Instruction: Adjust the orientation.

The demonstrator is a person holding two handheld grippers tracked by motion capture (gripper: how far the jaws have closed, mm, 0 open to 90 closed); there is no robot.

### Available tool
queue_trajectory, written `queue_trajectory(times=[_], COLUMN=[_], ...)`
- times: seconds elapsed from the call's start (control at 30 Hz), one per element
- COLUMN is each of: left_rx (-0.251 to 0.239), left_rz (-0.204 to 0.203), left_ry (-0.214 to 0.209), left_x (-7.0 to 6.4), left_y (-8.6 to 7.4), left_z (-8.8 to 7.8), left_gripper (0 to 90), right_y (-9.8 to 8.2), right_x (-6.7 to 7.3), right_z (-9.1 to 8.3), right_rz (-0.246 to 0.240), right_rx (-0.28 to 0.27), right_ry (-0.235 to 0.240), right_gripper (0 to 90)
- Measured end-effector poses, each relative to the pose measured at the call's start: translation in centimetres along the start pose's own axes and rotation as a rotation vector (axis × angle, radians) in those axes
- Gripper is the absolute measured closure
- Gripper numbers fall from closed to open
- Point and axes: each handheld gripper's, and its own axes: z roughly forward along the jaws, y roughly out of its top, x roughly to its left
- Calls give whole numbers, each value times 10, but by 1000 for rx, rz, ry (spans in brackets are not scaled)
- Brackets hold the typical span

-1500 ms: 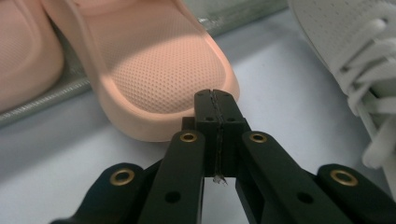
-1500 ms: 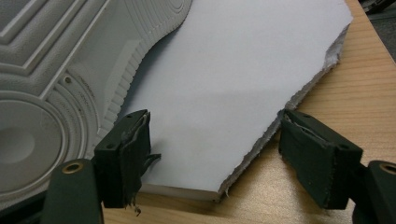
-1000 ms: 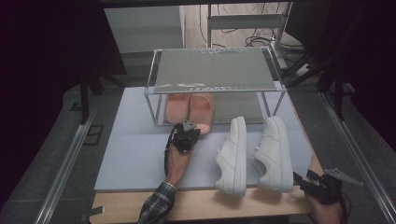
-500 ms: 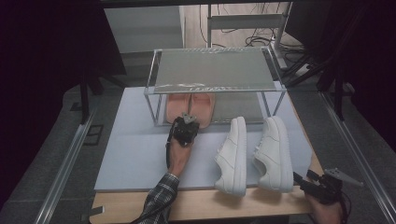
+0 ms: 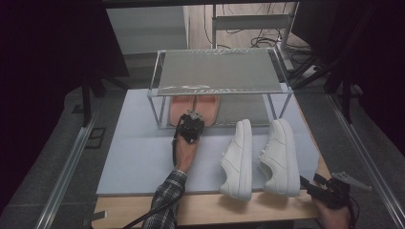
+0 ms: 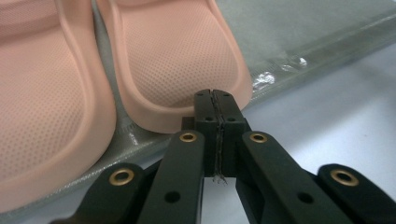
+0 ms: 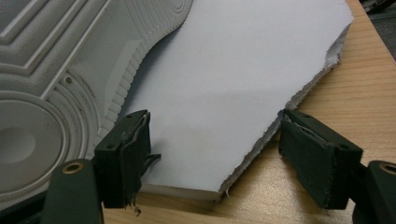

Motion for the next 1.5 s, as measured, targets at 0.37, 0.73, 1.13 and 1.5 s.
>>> queue_trajectory(times=[0.37, 0.73, 1.13, 1.5], left_rx=[-18, -24, -43, -40], left_rz=[13, 45, 27, 26], left_ry=[-23, -50, -90, -124], left_x=[-4, -6, 1, 3], left_y=[1, -12, -28, -41], left_z=[-9, -32, -60, -81], left_gripper=[894, 809, 683, 487], right_y=[0, 0, 0, 0], right_x=[0, 0, 0, 0], right_z=[0, 0, 0, 0], right_rz=[0, -2, -2, -4], right_rx=[0, 0, 0, 0], right_ry=[2, 1, 0, -2], right_gripper=[254, 254, 254, 254])
